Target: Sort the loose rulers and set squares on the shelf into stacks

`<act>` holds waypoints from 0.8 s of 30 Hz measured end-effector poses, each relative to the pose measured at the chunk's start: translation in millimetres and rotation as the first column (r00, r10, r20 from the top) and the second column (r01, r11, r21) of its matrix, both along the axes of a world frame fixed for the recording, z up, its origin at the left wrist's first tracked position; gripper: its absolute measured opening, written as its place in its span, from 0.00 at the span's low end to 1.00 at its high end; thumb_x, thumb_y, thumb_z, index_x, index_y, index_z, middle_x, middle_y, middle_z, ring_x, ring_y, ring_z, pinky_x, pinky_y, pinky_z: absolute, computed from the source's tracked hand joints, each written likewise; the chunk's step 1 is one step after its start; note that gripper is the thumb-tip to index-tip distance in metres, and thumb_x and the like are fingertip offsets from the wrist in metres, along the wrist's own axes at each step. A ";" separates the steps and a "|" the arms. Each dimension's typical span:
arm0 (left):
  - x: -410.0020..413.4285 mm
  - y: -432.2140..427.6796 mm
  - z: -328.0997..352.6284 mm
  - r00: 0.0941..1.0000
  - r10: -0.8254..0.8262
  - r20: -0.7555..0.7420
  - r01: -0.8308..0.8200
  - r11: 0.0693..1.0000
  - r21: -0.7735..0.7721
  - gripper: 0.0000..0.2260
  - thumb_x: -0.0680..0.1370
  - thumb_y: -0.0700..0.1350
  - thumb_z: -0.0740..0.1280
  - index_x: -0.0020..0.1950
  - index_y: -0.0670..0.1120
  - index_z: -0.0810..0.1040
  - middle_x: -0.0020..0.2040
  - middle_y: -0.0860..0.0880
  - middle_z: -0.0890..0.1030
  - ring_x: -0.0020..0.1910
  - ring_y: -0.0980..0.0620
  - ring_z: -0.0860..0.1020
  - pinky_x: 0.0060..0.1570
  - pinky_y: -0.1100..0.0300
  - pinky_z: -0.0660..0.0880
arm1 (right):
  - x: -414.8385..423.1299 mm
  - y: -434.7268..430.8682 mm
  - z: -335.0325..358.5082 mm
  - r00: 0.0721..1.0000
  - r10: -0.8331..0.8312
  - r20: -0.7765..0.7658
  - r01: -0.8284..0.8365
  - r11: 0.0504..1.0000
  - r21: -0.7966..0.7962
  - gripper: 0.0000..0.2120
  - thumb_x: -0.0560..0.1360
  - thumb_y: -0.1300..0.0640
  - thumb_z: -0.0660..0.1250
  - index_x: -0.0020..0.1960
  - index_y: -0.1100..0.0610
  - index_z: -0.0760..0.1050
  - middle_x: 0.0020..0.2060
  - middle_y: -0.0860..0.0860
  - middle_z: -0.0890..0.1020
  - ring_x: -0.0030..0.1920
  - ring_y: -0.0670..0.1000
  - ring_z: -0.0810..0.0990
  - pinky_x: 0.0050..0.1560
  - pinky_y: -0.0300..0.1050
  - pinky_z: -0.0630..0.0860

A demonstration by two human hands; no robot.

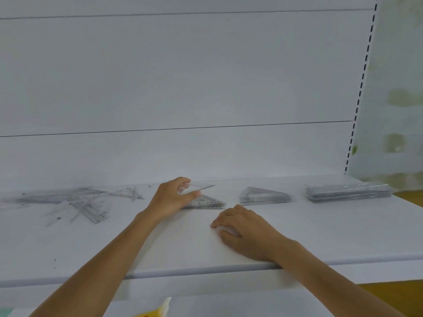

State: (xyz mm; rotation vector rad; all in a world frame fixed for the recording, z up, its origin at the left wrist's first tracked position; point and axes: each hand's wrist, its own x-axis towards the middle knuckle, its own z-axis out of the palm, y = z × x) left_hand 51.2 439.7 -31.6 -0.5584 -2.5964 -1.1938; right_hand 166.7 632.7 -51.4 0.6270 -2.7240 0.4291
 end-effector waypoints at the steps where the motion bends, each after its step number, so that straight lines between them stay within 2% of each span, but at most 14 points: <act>1: -1.4 0.1 2.2 1.000 0.002 -0.007 -0.002 1.000 0.008 0.22 0.70 0.57 0.71 0.62 0.52 0.73 0.54 0.56 0.77 0.52 0.59 0.73 0.49 0.66 0.65 | -0.2 0.0 -0.8 1.000 0.003 0.000 -0.003 1.000 -0.005 0.15 0.77 0.53 0.57 0.62 0.46 0.74 0.60 0.43 0.76 0.61 0.48 0.69 0.63 0.42 0.65; 5: -4.8 3.0 8.8 1.000 -0.015 -0.018 0.016 1.000 0.023 0.23 0.70 0.56 0.71 0.63 0.52 0.73 0.56 0.55 0.77 0.52 0.62 0.72 0.45 0.73 0.64 | -0.2 0.8 -1.1 1.000 0.005 -0.007 -0.005 1.000 -0.010 0.15 0.77 0.53 0.57 0.61 0.46 0.74 0.60 0.41 0.76 0.60 0.46 0.69 0.61 0.39 0.64; 9: -7.7 7.1 0.1 1.000 0.027 -0.002 -0.027 1.000 0.002 0.24 0.71 0.55 0.70 0.65 0.51 0.71 0.63 0.52 0.75 0.62 0.55 0.72 0.55 0.63 0.67 | 0.2 0.3 -1.4 1.000 0.003 -0.005 -0.003 1.000 -0.019 0.15 0.77 0.52 0.58 0.61 0.46 0.75 0.60 0.41 0.76 0.60 0.45 0.69 0.60 0.37 0.63; 12: -8.3 10.3 -11.2 0.999 0.028 -0.016 -0.029 0.996 -0.080 0.25 0.72 0.56 0.69 0.67 0.51 0.70 0.66 0.52 0.73 0.66 0.53 0.70 0.60 0.60 0.66 | -0.6 -0.1 -1.1 1.000 -0.001 -0.005 0.000 1.000 -0.019 0.14 0.77 0.51 0.58 0.60 0.46 0.75 0.59 0.40 0.76 0.60 0.45 0.69 0.61 0.38 0.64; 17: -9.6 16.8 -8.9 0.987 -0.008 -0.161 -0.025 0.978 -0.205 0.22 0.75 0.58 0.64 0.68 0.55 0.69 0.66 0.54 0.73 0.66 0.51 0.69 0.64 0.53 0.65 | -1.3 0.7 -2.1 1.000 0.000 -0.015 0.000 1.000 -0.009 0.14 0.77 0.51 0.58 0.60 0.46 0.75 0.59 0.40 0.77 0.59 0.46 0.70 0.61 0.41 0.66; 21: -10.1 15.4 -15.7 0.997 -0.076 -0.024 0.054 0.866 -0.497 0.20 0.76 0.61 0.58 0.68 0.61 0.67 0.67 0.55 0.72 0.67 0.51 0.67 0.64 0.49 0.63 | -2.8 0.4 -2.5 1.000 0.002 -0.011 -0.002 1.000 0.008 0.14 0.77 0.51 0.57 0.60 0.46 0.74 0.59 0.39 0.76 0.59 0.46 0.70 0.62 0.42 0.66; 24: -10.6 14.5 -15.8 0.996 -0.086 -0.029 0.060 0.863 -0.501 0.19 0.78 0.59 0.56 0.69 0.61 0.66 0.67 0.54 0.72 0.66 0.50 0.68 0.64 0.47 0.63 | -3.2 0.8 -2.4 1.000 0.007 -0.016 -0.006 1.000 0.011 0.14 0.77 0.51 0.57 0.61 0.46 0.74 0.59 0.39 0.76 0.59 0.45 0.70 0.61 0.42 0.66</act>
